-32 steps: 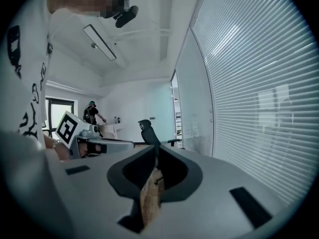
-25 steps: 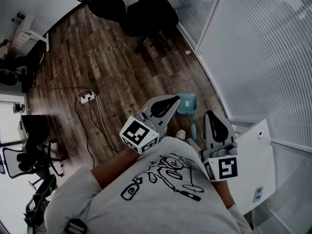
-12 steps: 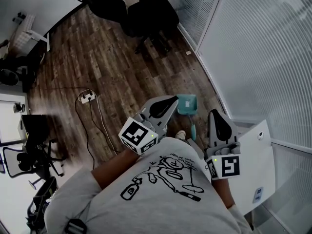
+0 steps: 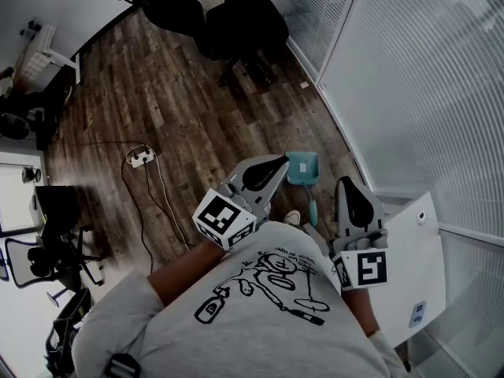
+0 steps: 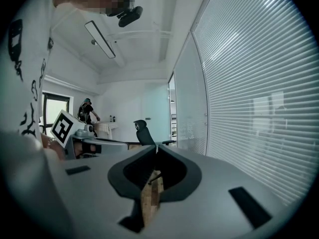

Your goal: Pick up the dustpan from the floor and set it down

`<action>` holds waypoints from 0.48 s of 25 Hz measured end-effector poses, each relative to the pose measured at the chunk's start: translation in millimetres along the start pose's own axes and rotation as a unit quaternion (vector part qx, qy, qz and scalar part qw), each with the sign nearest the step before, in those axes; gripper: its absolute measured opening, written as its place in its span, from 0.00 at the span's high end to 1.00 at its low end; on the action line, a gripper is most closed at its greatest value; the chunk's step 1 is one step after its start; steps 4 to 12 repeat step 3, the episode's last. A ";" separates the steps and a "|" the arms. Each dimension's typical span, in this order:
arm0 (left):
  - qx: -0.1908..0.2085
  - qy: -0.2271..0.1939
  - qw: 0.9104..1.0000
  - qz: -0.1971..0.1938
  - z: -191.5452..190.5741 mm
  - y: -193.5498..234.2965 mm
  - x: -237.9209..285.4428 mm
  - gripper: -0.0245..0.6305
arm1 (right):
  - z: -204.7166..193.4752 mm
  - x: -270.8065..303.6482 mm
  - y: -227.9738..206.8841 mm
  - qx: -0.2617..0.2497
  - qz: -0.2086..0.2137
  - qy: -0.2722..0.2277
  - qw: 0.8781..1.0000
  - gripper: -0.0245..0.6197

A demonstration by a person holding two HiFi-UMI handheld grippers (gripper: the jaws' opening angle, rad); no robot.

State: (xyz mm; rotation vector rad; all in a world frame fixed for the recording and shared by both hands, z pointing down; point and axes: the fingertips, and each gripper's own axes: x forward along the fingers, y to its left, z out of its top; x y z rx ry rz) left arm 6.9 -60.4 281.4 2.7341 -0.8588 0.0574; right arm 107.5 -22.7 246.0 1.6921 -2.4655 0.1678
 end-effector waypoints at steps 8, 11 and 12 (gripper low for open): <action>0.000 0.000 1.000 0.000 -0.2 -0.1 -3.6 0.96 | 0.0 -0.9 2.6 -0.001 0.001 0.000 1.000 0.94; 0.000 0.000 1.000 0.000 -0.2 -0.1 -3.6 0.96 | 0.0 -0.9 2.6 -0.001 0.001 0.000 1.000 0.94; 0.000 0.000 1.000 0.000 -0.2 -0.1 -3.6 0.96 | 0.0 -0.9 2.6 -0.001 0.001 0.000 1.000 0.94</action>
